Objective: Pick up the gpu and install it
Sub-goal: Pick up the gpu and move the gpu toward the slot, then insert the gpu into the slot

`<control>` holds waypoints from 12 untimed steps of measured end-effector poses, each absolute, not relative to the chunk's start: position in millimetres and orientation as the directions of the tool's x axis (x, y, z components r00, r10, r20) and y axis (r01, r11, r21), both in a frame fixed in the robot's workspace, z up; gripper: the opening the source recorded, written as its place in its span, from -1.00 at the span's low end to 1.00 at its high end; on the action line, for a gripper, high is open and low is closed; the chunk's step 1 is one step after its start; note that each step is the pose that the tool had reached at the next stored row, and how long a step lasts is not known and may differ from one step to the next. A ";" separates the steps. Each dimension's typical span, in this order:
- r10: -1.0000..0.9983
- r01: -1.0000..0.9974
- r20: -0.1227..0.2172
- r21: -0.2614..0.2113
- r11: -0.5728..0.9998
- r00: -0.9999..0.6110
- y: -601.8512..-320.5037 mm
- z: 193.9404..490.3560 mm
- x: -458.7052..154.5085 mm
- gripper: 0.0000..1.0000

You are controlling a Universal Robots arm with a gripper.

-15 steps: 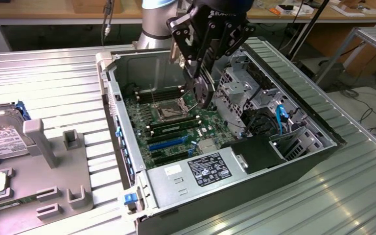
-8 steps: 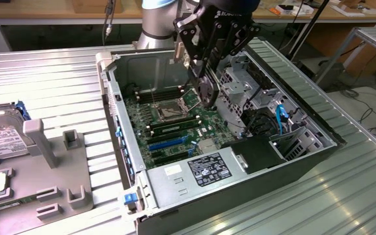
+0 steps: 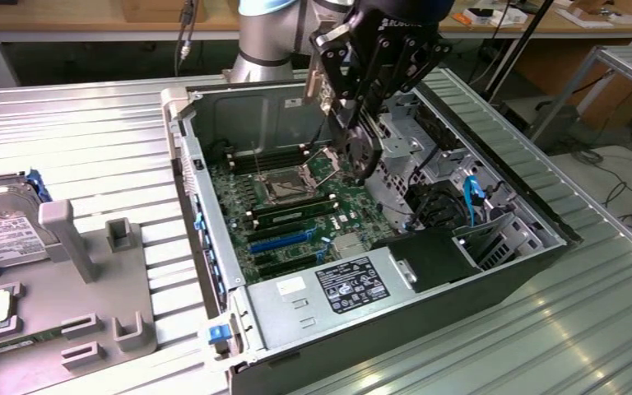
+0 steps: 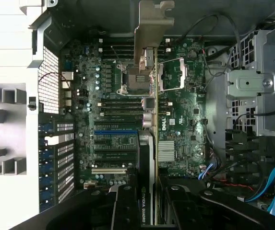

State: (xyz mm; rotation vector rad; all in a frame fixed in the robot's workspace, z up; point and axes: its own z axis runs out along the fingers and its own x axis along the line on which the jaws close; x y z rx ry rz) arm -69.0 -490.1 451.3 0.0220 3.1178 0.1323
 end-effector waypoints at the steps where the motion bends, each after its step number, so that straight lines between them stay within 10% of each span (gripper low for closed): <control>1: 0.015 0.013 -0.020 0.085 0.996 -1.000 -490.1 451.4 -67.9 -0.46; 12: 0.015 0.013 -0.020 0.085 0.996 -1.000 -490.0 451.4 -67.9 -0.46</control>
